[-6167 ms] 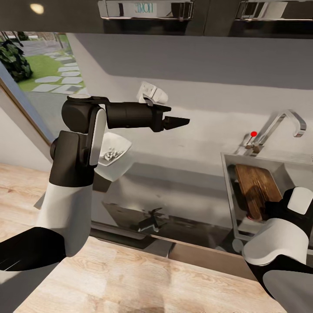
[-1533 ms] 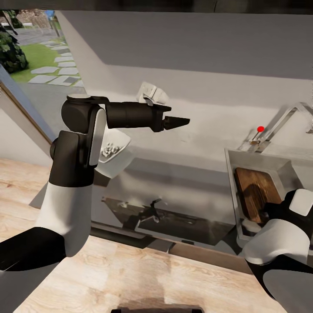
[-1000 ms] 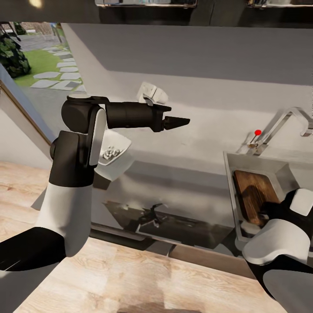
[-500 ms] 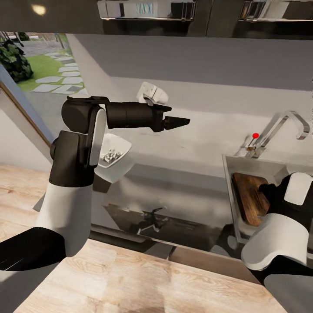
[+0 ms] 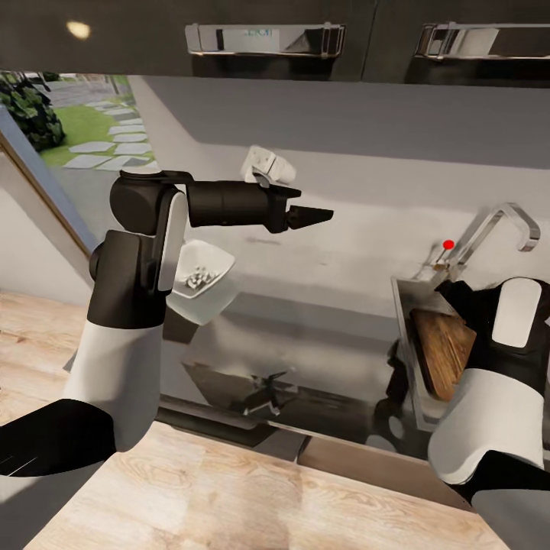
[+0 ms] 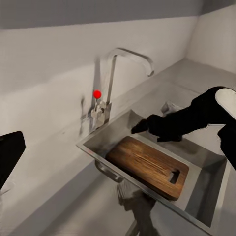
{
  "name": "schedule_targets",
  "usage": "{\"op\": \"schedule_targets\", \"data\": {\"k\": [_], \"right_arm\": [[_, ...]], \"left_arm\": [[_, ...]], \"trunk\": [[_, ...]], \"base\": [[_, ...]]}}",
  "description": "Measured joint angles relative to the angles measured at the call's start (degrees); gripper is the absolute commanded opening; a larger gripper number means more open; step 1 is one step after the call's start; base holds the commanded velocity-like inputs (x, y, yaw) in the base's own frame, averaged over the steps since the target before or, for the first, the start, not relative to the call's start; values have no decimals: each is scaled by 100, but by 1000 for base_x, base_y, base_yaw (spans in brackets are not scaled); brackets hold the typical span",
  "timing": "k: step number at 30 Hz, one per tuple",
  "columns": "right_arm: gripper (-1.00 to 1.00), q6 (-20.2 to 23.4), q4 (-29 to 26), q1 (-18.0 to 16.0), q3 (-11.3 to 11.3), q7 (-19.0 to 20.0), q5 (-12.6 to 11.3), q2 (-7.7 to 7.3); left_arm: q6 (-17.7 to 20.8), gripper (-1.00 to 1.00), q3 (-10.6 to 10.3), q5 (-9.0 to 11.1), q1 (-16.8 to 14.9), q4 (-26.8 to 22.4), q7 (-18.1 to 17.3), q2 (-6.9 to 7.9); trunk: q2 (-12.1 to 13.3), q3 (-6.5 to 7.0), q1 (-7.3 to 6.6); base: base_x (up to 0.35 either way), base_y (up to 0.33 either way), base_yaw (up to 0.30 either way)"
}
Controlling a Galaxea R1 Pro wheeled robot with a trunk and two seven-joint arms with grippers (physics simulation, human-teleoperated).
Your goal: In the kitchen, take the Vidalia onion out of the sink, dice it on the chopping board with the paring knife, put the diced onion into the bowl on the countertop, then place both the paring knife and the chopping board into the sink.
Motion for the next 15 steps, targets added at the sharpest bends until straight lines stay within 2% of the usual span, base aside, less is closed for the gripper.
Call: {"op": "schedule_targets", "data": {"k": [1, 2, 3, 6, 9, 10, 11, 13, 14, 15], "right_arm": [[100, 6, -55, 0, 262, 75, -3, -97], [100, 12, -79, 0, 364, 92, 3, -135], [100, 10, -198, 1, 717, 128, -4, -274], [100, 1, -330, -1, 1219, 156, -1, -507], [100, -4, -347, -1, 1393, 194, 0, -545], [100, -11, -356, 0, 1558, 445, -11, -563], [100, -6, -359, 0, 1595, 563, 0, -568], [100, -6, -367, -1, 1690, 1135, -3, -613], [100, -3, -369, 0, 1705, 1300, 3, -643], [100, -3, -376, 0, 1727, 1611, 5, -737]], "left_arm": [[0, 100, 0, 0, 0, 0, 0, 0], [0, 100, 0, 0, 0, 0, 0, 0], [-1, 100, 0, -1, 2, 6, 0, 0], [-2, 100, -6, -4, 8, 9, 0, 0], [-1, 100, -6, -2, 8, 10, 4, 0], [-1, 100, -3, -2, 9, 10, 7, 0], [0, 100, -4, -1, 9, 10, 7, 0], [-2, 100, -2, -1, 9, 10, 8, 0], [-2, 100, -3, -1, 9, 10, 8, 0], [-1, 100, -2, -1, 9, 10, 8, 0]], "trunk": [[0, 9, 0], [0, 18, 0], [0, 28, 0], [2, 42, 3], [2, 46, 3], [2, 46, 4], [1, 47, 4], [1, 47, 4], [1, 47, 4], [1, 47, 4]], "base": [[0, 0, 62], [0, 0, 28], [0, 0, 18], [-102, 0, 7], [-246, 0, 2], [-302, 0, 1], [-312, 0, 0], [-320, 0, 0], [-324, 0, 0], [-326, 0, 0]]}}
